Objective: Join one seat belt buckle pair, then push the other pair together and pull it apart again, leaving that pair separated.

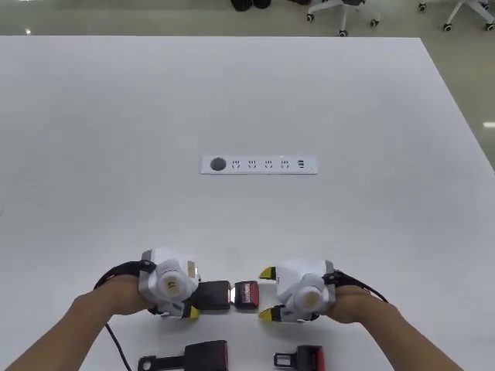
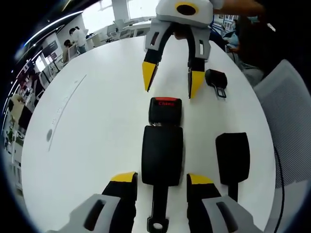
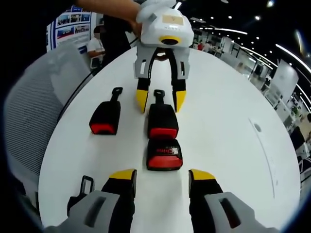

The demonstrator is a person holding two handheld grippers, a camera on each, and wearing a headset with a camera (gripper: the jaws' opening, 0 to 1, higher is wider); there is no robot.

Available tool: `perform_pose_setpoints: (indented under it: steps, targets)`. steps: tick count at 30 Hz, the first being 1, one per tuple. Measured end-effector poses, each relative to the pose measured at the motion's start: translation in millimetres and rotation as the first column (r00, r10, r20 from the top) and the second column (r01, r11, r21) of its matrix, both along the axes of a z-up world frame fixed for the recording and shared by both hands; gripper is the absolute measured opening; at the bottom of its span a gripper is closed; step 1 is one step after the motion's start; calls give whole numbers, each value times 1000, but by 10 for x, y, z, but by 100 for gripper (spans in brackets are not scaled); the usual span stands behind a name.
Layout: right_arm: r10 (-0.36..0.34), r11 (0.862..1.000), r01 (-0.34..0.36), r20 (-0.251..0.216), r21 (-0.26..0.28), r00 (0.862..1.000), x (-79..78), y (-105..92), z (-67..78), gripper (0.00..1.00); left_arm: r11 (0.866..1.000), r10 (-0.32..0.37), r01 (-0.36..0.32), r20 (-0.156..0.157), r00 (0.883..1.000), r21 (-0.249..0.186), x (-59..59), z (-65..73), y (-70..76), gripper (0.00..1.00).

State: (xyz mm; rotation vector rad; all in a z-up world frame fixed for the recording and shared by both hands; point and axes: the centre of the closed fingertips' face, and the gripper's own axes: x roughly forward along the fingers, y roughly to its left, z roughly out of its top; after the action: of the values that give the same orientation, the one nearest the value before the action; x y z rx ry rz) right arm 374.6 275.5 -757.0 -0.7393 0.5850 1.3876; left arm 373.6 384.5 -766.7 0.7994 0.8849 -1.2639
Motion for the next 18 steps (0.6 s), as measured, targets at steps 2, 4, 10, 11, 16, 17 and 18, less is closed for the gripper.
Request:
perform_pose_setpoints:
  steps: [2,4,10,11,16,17,18]
  targets:
    - [-7,1000,7,0,0,1000,-14,-55,23,42,1000,13,-13,2,1000,-3,-7,12,27,42]
    - [-12,1000,12,-1,-2,1000,-16,-109,12,43,1000,22,-22,2,1000,-4,-20,26,47,43]
    - [-35,999,35,-5,-6,999,-52,-297,23,48,998,63,-63,-2,998,-19,-82,82,135,45]
    - [-38,999,38,-6,-5,999,-90,-320,39,48,997,70,-70,-4,998,-27,-96,95,144,45]
    - [-88,996,88,-12,10,996,-141,-534,92,49,986,147,-148,-17,989,-79,-137,90,264,48]
    - [-94,995,94,-13,12,995,-157,-559,93,50,983,160,-161,-19,987,-87,-148,95,275,49]
    - [-103,995,103,-13,12,995,-169,-592,95,51,980,170,-171,-18,985,-97,-162,106,281,49]
